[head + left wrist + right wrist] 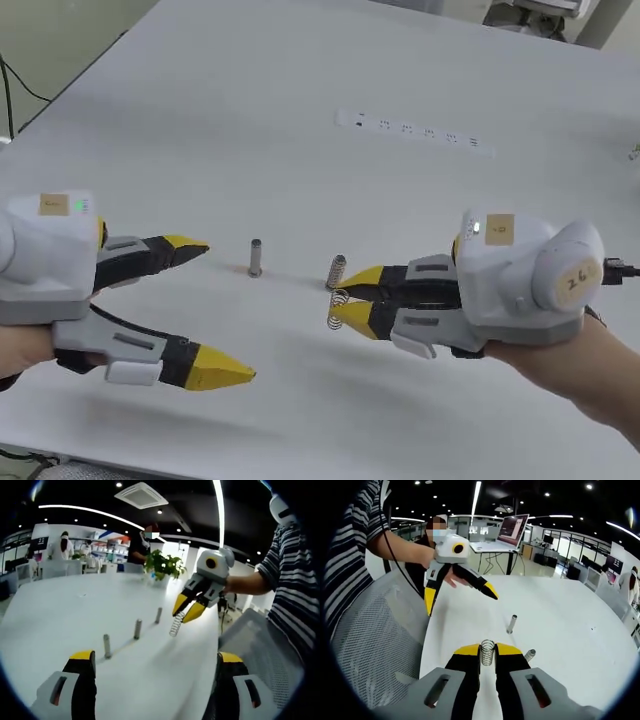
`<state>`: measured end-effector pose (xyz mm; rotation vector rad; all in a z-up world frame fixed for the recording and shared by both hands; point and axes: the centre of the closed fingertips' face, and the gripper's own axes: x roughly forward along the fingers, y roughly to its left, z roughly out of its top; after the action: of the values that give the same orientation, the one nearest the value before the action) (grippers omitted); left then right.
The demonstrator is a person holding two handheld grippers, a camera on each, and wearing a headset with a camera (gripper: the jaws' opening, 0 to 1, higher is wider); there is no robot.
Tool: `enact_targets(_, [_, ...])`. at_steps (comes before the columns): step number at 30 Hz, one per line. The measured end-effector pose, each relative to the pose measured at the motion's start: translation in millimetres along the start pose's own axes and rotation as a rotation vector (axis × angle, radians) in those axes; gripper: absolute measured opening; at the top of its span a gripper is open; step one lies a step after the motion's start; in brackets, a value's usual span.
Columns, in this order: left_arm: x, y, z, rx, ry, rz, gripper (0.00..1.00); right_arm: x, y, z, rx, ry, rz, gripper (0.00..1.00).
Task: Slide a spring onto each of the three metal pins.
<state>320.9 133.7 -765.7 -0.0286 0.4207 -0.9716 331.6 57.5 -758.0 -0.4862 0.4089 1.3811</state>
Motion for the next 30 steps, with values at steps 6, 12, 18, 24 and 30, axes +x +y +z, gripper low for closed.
enact_targets(6, [-7.5, 7.6, -5.6, -0.009, -0.006, 0.029, 0.98, 3.6, -3.3, 0.3, -0.009, 0.004, -0.01, 0.08])
enact_targets(12, [-12.5, 10.9, -5.9, -0.018, -0.014, 0.043, 0.98, 11.4, -5.3, 4.5, 0.0, -0.005, -0.007, 0.08])
enact_targets(18, [-14.8, 11.8, -4.6, -0.026, -0.018, 0.051, 0.98, 23.1, -8.4, 11.0, 0.012, -0.016, 0.001, 0.08])
enact_targets(24, [-17.3, 12.4, -7.5, -0.028, -0.013, 0.057, 0.98, 35.8, -16.7, 23.1, 0.025, -0.033, -0.007, 0.08])
enact_targets(30, [-19.8, 14.2, -8.0, -0.038, -0.017, 0.064, 0.98, 49.0, -24.4, 34.5, 0.022, -0.04, -0.009, 0.08])
